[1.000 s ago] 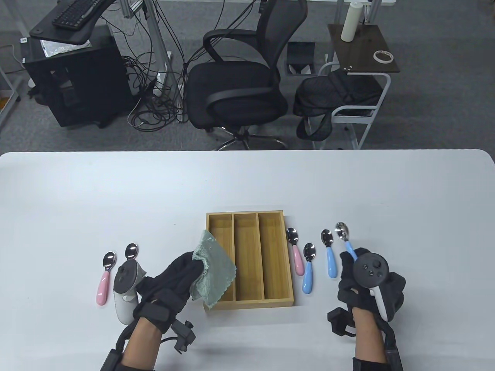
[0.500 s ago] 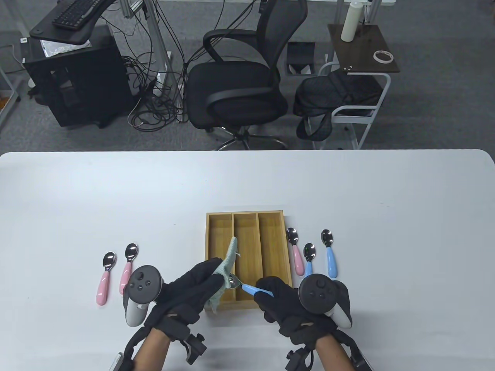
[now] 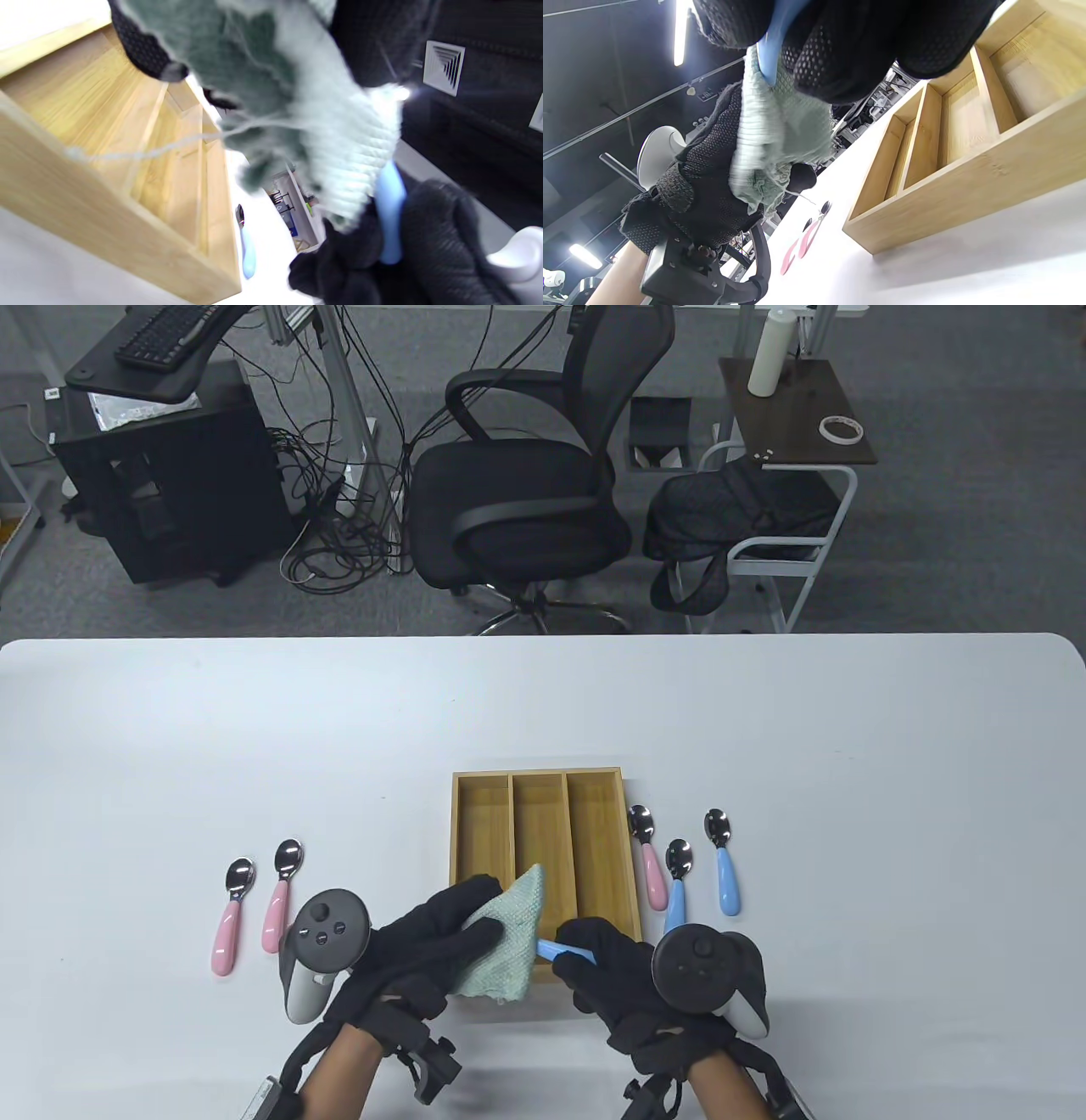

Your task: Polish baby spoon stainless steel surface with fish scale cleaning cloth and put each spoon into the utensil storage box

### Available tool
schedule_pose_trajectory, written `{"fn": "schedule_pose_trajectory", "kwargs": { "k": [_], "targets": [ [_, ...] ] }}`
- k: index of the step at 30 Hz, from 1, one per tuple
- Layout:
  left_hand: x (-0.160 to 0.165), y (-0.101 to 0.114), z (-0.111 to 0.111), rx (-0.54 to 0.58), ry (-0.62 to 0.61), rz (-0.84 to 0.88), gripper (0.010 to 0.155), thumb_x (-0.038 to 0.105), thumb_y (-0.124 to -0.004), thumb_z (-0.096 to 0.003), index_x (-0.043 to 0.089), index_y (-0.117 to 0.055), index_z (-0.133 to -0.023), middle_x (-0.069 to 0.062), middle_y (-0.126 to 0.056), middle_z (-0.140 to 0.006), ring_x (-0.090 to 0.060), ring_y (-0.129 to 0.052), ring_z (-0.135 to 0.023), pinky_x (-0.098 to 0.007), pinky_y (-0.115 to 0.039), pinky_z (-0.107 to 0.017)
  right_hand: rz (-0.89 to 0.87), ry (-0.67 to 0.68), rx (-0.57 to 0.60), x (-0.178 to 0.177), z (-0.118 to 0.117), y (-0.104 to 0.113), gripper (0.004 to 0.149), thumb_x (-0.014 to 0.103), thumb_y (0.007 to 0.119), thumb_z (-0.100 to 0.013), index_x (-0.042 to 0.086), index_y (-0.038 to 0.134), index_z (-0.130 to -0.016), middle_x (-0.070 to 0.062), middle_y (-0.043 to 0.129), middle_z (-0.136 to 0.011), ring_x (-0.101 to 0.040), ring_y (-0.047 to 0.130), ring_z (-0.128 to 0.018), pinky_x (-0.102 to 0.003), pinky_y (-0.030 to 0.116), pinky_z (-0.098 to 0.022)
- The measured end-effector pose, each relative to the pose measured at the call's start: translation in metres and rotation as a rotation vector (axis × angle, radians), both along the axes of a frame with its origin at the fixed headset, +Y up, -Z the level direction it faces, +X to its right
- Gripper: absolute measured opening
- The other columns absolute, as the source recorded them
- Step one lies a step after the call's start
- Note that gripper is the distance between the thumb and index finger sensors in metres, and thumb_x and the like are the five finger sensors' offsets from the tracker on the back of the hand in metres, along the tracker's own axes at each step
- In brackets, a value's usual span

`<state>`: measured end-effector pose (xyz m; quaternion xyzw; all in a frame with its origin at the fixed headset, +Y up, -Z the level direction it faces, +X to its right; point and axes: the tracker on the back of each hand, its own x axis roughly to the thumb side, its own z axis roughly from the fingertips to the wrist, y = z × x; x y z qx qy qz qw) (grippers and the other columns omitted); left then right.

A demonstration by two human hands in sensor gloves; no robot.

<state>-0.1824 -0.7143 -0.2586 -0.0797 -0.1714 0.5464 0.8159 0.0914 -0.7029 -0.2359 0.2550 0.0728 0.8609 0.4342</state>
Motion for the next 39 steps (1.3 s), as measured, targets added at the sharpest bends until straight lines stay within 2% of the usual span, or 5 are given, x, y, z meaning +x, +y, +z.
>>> {"fn": "schedule_pose_trajectory", "kwargs": {
  "k": [5, 13, 19, 25, 39],
  "targets": [
    [0.006, 0.001, 0.003, 0.07, 0.053, -0.169, 0.056, 0.054, -0.081, -0.0509, 0.014, -0.082, -0.09, 0.003, -0.096, -0.071, -0.017, -0.105, -0.057, -0.042, -0.091, -0.045, 0.048, -0.004, 0.03, -0.002, 0.002, -0.001, 0.045, 0.043, 0.06, -0.064, 0.015, 0.057, -0.099, -0.006, 0.079, -0.081, -0.014, 0.094, -0.053, -0.05, 0.078, -0.059],
    [0.008, -0.006, -0.004, -0.064, -0.068, 0.042, 0.053, 0.042, -0.069, -0.0609, 0.003, -0.078, -0.096, -0.007, -0.098, -0.078, -0.024, -0.108, -0.062, -0.043, -0.093, -0.048, 0.036, -0.03, 0.037, 0.003, -0.001, -0.001, 0.046, 0.044, 0.058, -0.064, 0.014, 0.057, -0.099, -0.006, 0.079, -0.079, -0.013, 0.092, -0.05, -0.049, 0.078, -0.059],
    [0.006, -0.01, -0.006, -0.157, -0.143, 0.164, 0.048, 0.03, -0.081, -0.0609, 0.004, -0.073, -0.101, -0.013, -0.094, -0.086, -0.029, -0.106, -0.068, -0.045, -0.092, -0.051, 0.039, -0.031, 0.055, 0.003, 0.002, 0.001, 0.045, 0.044, 0.058, -0.064, 0.015, 0.057, -0.099, -0.005, 0.078, -0.08, -0.013, 0.092, -0.051, -0.05, 0.078, -0.059],
    [0.007, -0.011, -0.005, -0.093, -0.058, -0.007, 0.056, 0.046, -0.089, -0.0508, 0.012, -0.077, -0.094, -0.002, -0.094, -0.077, -0.021, -0.106, -0.061, -0.042, -0.091, -0.049, 0.068, -0.014, 0.042, -0.002, 0.002, -0.004, 0.045, 0.044, 0.058, -0.064, 0.015, 0.056, -0.099, -0.006, 0.078, -0.08, -0.013, 0.092, -0.051, -0.05, 0.077, -0.059],
    [0.014, -0.012, -0.002, -0.056, -0.043, -0.076, 0.056, 0.047, -0.063, -0.0601, 0.003, -0.08, -0.091, -0.003, -0.1, -0.066, -0.018, -0.109, -0.049, -0.04, -0.094, -0.04, 0.078, -0.038, 0.032, 0.003, -0.003, -0.008, 0.046, 0.045, 0.057, -0.064, 0.015, 0.057, -0.099, -0.005, 0.079, -0.078, -0.012, 0.092, -0.049, -0.05, 0.078, -0.059]
  ]
}}
